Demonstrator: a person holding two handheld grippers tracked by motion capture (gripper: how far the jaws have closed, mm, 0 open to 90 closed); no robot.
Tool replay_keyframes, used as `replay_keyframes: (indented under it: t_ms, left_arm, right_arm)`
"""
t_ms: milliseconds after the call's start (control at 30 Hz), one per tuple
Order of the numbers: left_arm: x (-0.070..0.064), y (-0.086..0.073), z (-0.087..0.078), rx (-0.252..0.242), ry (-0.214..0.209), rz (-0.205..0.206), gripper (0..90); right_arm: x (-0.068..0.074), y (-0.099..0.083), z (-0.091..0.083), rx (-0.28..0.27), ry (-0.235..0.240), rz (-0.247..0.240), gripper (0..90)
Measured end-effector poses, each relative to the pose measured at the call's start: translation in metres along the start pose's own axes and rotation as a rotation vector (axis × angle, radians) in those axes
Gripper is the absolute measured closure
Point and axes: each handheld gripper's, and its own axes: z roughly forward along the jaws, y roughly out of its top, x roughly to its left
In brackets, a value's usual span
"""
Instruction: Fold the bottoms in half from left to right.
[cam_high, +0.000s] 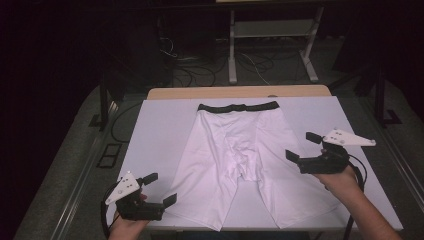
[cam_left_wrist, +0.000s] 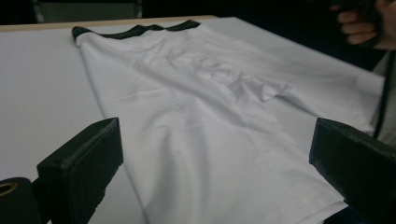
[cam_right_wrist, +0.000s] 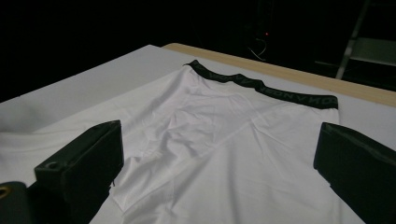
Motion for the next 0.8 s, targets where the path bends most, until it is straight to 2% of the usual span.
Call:
replay_keyframes:
  t_ms: [67,167,200,233,300,400,433,467,533,600,633,700,733,800]
  left_arm:
    - [0.001,0.0,-0.002,0.021,0.001,0.011,2.2]
    - [0.003,-0.002,-0.003,0.03,0.002,0.013,2.2]
    - [0.006,-0.004,-0.004,0.029,-0.003,0.001,2.2]
    - [0.006,-0.004,-0.004,0.029,-0.003,0.001,2.2]
    - [0.008,-0.006,-0.003,0.051,-0.009,0.003,2.2]
    - [0.008,-0.006,-0.003,0.051,-0.009,0.003,2.2]
    - [0.01,-0.009,0.0,0.085,-0.028,-0.006,2.2]
    - [0.01,-0.009,0.0,0.085,-0.028,-0.006,2.2]
    - [0.01,-0.01,0.0,0.094,-0.035,-0.004,2.1]
    - [0.01,-0.009,-0.001,0.093,-0.033,-0.002,2.2]
    - [0.009,-0.009,-0.001,0.094,-0.027,-0.002,2.8]
    - [0.009,-0.009,-0.001,0.094,-0.027,-0.002,3.0]
    - [0.01,-0.01,-0.003,0.098,-0.03,-0.007,3.0]
    - [0.01,-0.01,-0.003,0.098,-0.03,-0.007,2.9]
  right_arm:
    - [0.002,0.009,0.012,-0.002,0.013,-0.002,1.2]
    - [0.003,0.01,0.014,-0.004,0.016,-0.001,1.2]
    - [0.006,0.022,0.028,-0.009,0.026,-0.01,1.3]
    - [0.006,0.022,0.028,-0.009,0.026,-0.01,1.3]
    - [0.007,0.031,0.04,-0.008,0.042,-0.009,1.4]
    - [0.006,0.034,0.047,-0.004,0.044,-0.013,1.4]
    - [0.005,0.043,0.063,0.015,0.046,-0.02,1.5]
    - [0.005,0.043,0.063,0.015,0.046,-0.02,1.5]
    - [0.002,0.051,0.078,0.022,0.04,-0.017,1.5]
    - [0.002,0.053,0.082,0.023,0.04,-0.018,1.5]
    - [0.0,0.059,0.092,0.029,0.038,-0.021,1.5]
    - [-0.001,0.061,0.096,0.032,0.039,-0.019,1.5]
    - [-0.002,0.064,0.106,0.046,0.039,-0.022,1.5]
    - [-0.002,0.065,0.11,0.051,0.037,-0.019,1.5]
